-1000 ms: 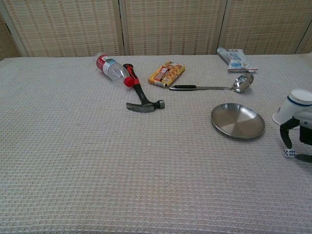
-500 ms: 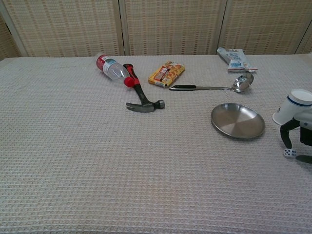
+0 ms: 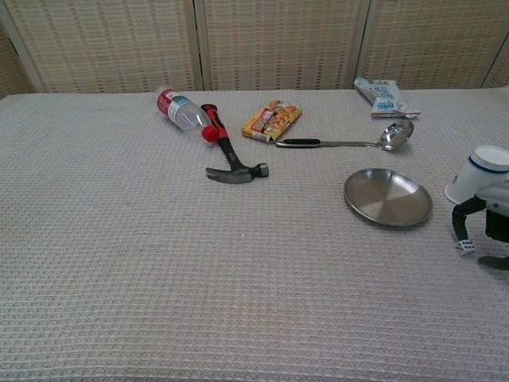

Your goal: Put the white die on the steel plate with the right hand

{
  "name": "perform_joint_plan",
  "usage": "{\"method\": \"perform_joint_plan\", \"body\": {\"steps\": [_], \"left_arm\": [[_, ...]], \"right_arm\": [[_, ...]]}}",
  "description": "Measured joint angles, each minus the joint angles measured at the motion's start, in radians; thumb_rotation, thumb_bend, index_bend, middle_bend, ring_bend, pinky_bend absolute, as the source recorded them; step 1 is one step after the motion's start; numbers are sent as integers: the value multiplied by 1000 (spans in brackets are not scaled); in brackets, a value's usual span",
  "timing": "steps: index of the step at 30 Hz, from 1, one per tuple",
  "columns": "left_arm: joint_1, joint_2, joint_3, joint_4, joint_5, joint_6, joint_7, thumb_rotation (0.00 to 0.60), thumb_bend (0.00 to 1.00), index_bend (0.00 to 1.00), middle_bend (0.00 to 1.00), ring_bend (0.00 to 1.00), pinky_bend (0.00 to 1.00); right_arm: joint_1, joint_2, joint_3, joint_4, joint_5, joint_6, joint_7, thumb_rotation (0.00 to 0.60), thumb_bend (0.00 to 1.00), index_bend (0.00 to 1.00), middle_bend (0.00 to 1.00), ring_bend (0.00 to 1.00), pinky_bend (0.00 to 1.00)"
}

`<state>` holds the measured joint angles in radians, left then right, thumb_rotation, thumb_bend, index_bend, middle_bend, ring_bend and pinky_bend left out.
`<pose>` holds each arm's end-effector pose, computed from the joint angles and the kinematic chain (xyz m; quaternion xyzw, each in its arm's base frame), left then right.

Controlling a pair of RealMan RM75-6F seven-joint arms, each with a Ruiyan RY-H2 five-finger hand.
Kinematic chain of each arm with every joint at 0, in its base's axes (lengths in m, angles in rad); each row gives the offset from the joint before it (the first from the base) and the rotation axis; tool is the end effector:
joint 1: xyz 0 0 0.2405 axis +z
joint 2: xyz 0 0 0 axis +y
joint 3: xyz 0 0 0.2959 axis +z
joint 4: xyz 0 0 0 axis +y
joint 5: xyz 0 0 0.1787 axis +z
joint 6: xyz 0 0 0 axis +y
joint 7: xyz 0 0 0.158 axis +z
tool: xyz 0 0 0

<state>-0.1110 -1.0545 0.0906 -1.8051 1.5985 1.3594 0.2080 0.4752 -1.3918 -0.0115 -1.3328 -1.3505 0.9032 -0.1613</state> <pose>-0.3017 0.1697 0.1705 -0.6961 -0.3976 -0.3129 0.5094 -0.3267 -0.3009 0.0500 0.7716 -0.3965 0.2190 0.4466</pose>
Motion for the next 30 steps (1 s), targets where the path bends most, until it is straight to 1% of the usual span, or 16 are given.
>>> {"method": "perform_joint_plan", "body": {"steps": [6, 12, 17, 21, 26, 30], "left_arm": [[0, 0, 1, 1, 1, -1, 0, 600, 337, 404, 474, 427, 438], [-1, 0, 0, 0, -1, -1, -1, 600, 336, 404, 475, 427, 438], [-1, 1, 0, 0, 1, -1, -2, 600, 336, 404, 474, 427, 438], [-1, 0, 1, 1, 0, -2, -1, 600, 336, 404, 474, 427, 438], [-1, -1, 1, 1, 0, -3, 1, 600, 336, 404, 475, 427, 438], [-2, -1, 1, 0, -1, -5, 2, 600, 336, 405, 474, 427, 438]], "right_arm": [[-2, -16, 1, 25, -25, 18, 39, 600, 194, 487, 999, 887, 1000], [-5, -34, -6, 60, -64, 39, 87, 600, 196, 537, 1000, 900, 1000], [-8, -40, -9, 76, -72, 44, 97, 600, 267, 601, 1000, 904, 1000], [-9, -42, -5, 78, -78, 58, 104, 600, 276, 624, 1000, 908, 1000], [-8, -39, 17, 62, -98, 107, 142, 600, 276, 628, 1000, 908, 1000], [4, -37, 62, 50, -101, 143, 167, 600, 277, 628, 1000, 908, 1000]]}}
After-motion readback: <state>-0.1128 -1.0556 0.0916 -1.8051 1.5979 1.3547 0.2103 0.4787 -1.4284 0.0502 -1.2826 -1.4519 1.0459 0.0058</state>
